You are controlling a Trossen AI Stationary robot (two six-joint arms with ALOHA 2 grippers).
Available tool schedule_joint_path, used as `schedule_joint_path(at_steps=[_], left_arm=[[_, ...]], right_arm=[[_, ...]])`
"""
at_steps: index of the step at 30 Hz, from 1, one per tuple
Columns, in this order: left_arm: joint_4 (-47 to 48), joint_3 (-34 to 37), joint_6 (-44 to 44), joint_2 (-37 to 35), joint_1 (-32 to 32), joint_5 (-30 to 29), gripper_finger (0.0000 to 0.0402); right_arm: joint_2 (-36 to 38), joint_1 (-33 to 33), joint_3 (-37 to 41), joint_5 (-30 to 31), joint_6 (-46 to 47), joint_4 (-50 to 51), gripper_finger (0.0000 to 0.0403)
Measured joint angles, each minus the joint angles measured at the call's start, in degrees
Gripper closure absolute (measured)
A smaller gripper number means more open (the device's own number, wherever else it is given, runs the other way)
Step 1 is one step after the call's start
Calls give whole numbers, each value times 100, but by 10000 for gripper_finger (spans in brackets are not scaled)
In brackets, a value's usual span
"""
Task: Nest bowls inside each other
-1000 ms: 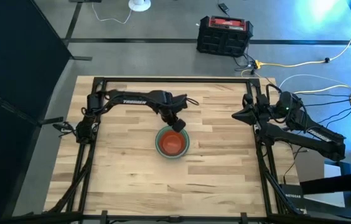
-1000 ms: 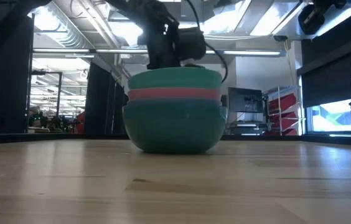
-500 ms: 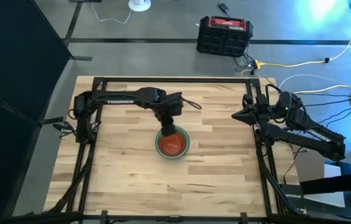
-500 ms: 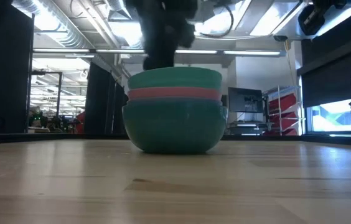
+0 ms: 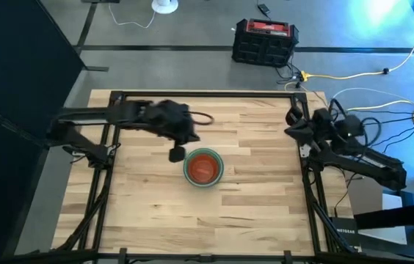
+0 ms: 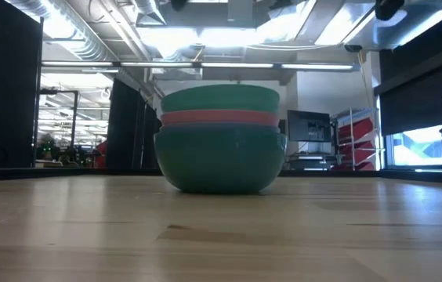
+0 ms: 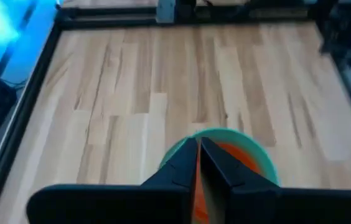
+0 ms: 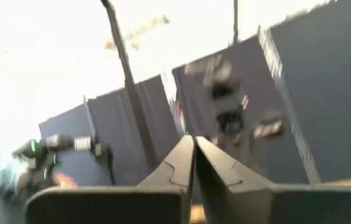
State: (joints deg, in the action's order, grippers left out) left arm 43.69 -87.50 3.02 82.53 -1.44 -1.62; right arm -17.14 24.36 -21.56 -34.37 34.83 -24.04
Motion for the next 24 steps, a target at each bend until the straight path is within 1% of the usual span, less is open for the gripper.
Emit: schedule_joint_path(at_steps=[16,20,24], left_arm=[[-2147,4124,-1928,-4454,457,-454,399],[-2656,5010,-1856,-5416,455,-488,400],[-3023,5716,-1878,-6217,444,-491,401]], right_arm=[[63,2,1575,428,689,-1745,403],[62,4,1753,310,815,-1586,403],[63,6,1928,535,749,-1478,403]])
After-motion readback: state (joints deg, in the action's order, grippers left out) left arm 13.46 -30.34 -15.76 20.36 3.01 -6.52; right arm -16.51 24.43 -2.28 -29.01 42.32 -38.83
